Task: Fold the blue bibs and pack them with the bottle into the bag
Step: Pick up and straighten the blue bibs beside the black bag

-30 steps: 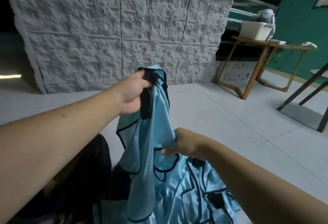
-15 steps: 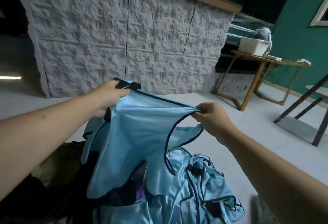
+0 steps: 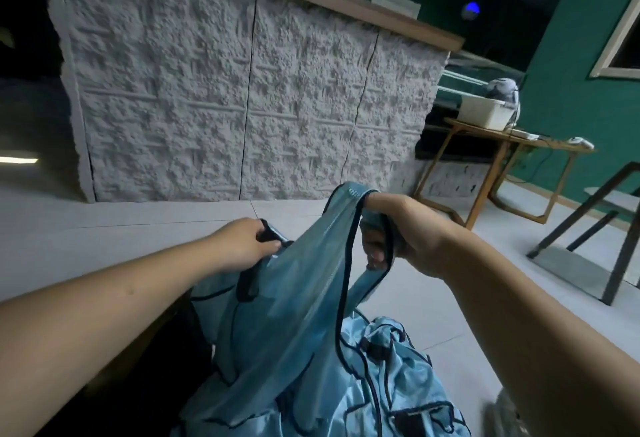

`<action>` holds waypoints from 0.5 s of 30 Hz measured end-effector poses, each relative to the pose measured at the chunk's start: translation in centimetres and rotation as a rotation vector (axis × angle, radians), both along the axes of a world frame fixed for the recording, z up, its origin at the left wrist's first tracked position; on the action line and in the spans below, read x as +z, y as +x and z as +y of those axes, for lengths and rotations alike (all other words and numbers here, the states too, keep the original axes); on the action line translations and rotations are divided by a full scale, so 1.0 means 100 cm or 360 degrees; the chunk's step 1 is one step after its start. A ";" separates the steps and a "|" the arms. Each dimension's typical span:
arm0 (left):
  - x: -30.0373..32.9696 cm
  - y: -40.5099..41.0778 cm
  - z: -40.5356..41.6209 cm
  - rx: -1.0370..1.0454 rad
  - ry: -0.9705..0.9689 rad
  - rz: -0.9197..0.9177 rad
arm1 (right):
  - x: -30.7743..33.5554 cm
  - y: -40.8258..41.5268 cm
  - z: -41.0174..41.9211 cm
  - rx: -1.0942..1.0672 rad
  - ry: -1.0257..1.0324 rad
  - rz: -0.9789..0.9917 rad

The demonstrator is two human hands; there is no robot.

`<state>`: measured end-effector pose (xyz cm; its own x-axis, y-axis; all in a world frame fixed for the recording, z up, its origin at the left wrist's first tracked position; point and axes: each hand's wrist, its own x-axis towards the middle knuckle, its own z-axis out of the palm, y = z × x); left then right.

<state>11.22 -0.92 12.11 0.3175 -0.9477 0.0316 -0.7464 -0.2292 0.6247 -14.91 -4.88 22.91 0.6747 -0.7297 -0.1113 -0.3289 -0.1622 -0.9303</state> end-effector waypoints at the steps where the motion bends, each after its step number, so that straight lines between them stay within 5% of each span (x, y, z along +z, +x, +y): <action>1: -0.001 -0.002 -0.002 -0.0016 0.0016 -0.0017 | 0.003 0.001 0.002 0.0016 0.0028 -0.0031; 6: -0.001 -0.014 -0.004 -0.0162 0.0124 -0.0121 | 0.010 0.009 0.003 -0.0172 0.0288 -0.0396; 15: 0.010 -0.058 0.018 -0.0209 -0.0640 0.0221 | 0.019 0.010 0.003 -0.0335 0.0471 -0.0476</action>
<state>5.41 0.86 13.16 0.2226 -0.9013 0.3717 -0.6558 0.1437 0.7411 -13.89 -4.62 24.86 0.5497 -0.8201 -0.1587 -0.0367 0.1660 -0.9854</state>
